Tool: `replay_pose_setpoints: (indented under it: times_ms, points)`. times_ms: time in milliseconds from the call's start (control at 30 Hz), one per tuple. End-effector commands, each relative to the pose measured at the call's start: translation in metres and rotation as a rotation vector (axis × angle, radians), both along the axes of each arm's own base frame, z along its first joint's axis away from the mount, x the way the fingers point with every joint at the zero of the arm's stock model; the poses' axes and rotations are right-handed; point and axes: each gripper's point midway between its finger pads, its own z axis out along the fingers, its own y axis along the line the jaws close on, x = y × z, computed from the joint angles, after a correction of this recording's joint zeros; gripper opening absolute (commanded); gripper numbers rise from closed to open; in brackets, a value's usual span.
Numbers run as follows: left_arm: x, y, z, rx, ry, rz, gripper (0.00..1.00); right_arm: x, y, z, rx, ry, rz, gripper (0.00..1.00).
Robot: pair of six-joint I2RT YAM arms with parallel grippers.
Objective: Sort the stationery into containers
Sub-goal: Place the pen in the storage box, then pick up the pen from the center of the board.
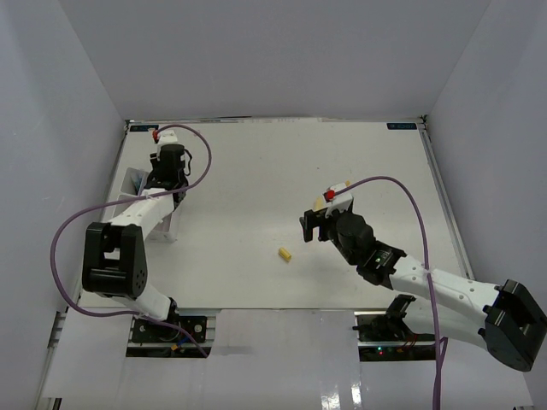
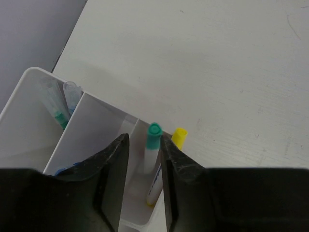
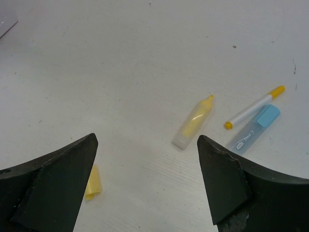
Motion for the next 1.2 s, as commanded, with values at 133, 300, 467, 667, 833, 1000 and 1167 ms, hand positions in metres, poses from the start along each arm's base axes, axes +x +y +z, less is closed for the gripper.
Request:
replay_pose_setpoints:
  times_ms: [133, 300, 467, 667, 833, 1000, 1167]
  points:
    - [0.002, -0.011, 0.030, -0.068, -0.055, -0.033, 0.74, 0.014, -0.019, 0.003, 0.023, 0.031, -0.141, 0.92]
    - [-0.008, -0.036, 0.066, -0.176, -0.104, -0.149, 0.98, 0.037, -0.033, -0.001, 0.027, 0.143, -0.274, 0.96]
    - [-0.036, -0.067, 0.115, -0.306, -0.238, -0.304, 0.98, 0.059, -0.042, -0.030, -0.011, 0.297, -0.381, 0.98]
    - [-0.061, -0.085, 0.119, -0.366, -0.310, -0.401, 0.98, 0.096, -0.063, -0.061, 0.034, 0.396, -0.539, 0.88]
    - [-0.062, -0.089, 0.125, -0.384, -0.322, -0.416, 0.98, 0.124, -0.057, -0.071, 0.026, 0.419, -0.575, 0.77]
    - [-0.063, -0.099, 0.127, -0.416, -0.316, -0.457, 0.98, 0.142, -0.054, -0.078, 0.026, 0.434, -0.599, 0.69]
    - [-0.065, -0.101, 0.128, -0.417, -0.317, -0.465, 0.98, 0.151, -0.059, -0.092, 0.047, 0.472, -0.671, 0.65]
